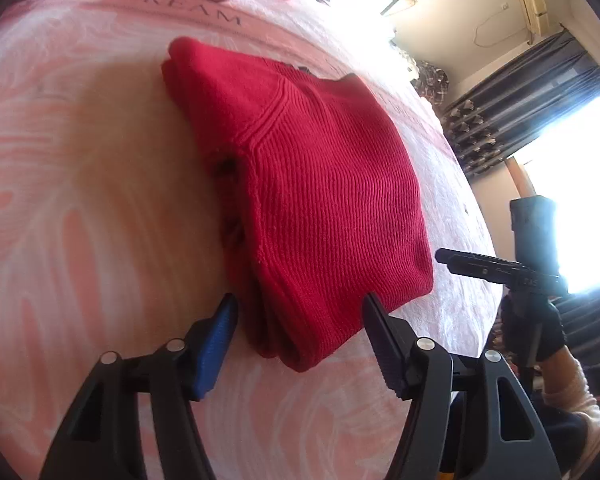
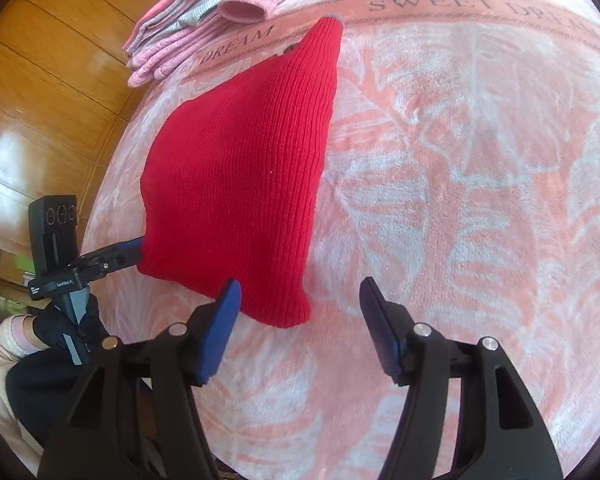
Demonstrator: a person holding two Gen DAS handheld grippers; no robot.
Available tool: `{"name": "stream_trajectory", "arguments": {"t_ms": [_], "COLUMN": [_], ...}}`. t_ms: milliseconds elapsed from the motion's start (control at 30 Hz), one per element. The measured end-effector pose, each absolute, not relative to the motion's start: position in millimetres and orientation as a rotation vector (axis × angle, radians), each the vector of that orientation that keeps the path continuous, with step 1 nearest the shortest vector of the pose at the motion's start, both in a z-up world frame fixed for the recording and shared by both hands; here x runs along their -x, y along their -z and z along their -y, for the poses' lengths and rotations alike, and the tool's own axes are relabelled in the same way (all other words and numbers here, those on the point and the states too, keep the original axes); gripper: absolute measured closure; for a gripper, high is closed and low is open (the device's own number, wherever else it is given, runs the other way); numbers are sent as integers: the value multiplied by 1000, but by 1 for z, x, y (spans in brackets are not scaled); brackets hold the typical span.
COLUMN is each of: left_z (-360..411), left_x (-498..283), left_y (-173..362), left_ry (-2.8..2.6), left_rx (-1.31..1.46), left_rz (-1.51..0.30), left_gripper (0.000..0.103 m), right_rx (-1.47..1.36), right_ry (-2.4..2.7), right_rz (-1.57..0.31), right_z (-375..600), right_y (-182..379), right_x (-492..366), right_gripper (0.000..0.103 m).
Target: Fold small clothes
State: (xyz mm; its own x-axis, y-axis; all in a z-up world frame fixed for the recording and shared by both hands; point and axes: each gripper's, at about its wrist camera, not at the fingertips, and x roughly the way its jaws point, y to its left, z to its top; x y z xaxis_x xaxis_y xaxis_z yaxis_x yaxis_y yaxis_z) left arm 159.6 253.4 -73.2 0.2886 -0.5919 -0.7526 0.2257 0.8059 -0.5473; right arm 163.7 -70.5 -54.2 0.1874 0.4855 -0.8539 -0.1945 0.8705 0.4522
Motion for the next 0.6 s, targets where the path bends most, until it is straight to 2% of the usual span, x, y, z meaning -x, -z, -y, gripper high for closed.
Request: {"name": "stream_trajectory", "arguments": {"t_ms": [100,133,367,433,533,600], "left_z": [-251,-251,-238,-241,-243,-242], "left_x": [-151,-148,-120,-109,-94,-85], "left_y": [53,48,17,5,-14,-27], "left_ry": [477,452,181,180,197,195], "left_rx": [318,303,69,94,98,68], "left_rz": [-1142,-1141,-1221,-1230,-1182,-1133], "left_gripper": [33,33,33,33,33,31], "right_rx": [-184,-160,-18,1,-36,-12], "right_ry": [-420,-391,-247,-216,-217,-179], "right_rz": [-1275,-1272,-1300,-1305,-1303,-1289], "right_z": [63,62,42,36,28,22], "right_y": [35,31,8,1,-11,-22], "right_x": [-153,-147,-119,-110,-97,-85], "right_gripper": [30,22,21,21,19,15]}}
